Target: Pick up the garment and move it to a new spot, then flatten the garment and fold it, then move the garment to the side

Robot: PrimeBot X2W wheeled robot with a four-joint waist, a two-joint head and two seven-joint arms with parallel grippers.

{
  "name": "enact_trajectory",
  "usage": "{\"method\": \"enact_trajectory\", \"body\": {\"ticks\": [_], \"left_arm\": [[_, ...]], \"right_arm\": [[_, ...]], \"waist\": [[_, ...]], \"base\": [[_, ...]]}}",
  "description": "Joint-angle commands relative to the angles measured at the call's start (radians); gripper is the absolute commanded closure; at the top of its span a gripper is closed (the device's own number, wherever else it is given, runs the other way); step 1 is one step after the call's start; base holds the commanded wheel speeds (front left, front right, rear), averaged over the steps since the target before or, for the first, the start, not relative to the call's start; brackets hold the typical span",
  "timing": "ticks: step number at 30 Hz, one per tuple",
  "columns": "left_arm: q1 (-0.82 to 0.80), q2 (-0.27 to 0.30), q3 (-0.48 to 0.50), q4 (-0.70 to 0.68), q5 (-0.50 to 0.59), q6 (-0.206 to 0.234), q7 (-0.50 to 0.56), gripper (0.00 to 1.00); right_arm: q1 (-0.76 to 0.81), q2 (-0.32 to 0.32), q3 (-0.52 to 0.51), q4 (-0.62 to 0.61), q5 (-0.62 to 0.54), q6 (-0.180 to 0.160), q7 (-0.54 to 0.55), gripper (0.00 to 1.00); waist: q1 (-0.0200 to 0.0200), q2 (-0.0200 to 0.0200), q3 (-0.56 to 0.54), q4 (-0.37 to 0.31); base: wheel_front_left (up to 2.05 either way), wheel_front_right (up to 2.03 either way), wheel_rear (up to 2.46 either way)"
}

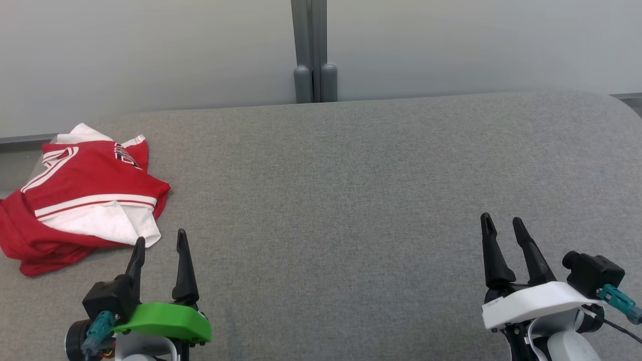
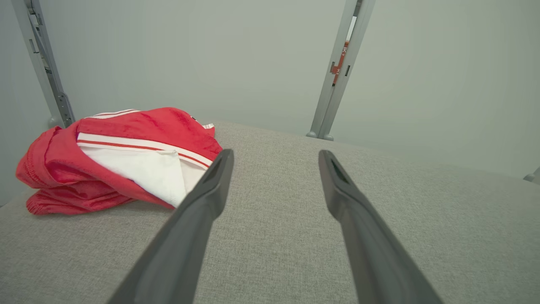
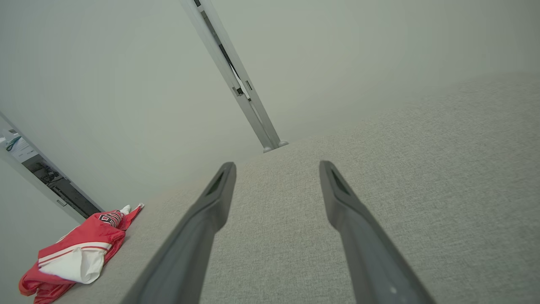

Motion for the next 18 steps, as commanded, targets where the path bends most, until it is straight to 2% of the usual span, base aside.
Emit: {"method": "enact_trajectory", "body": {"ticks": [1,18], "left_arm": [[0.005,0.01,-0.002,-0.004,0.022,0.004,-0.009,0.0],[0.011,0.01,-0.011,0.018,0.138,0.006,-0.045,0.0]], "right_arm": [[0.003,-0.006,0.002,-0.009,-0.025,0.0,-0.011,0.0],[0.015,-0.008,0.012,-0.013,-0.167,0.001,-0.045,0.0]], "waist": [[0.0,0.0,0.0,0.0],[0.0,0.0,-0.009,0.004]], "base": [[0.0,0.0,0.0],[0.0,0.0,0.0]]}}
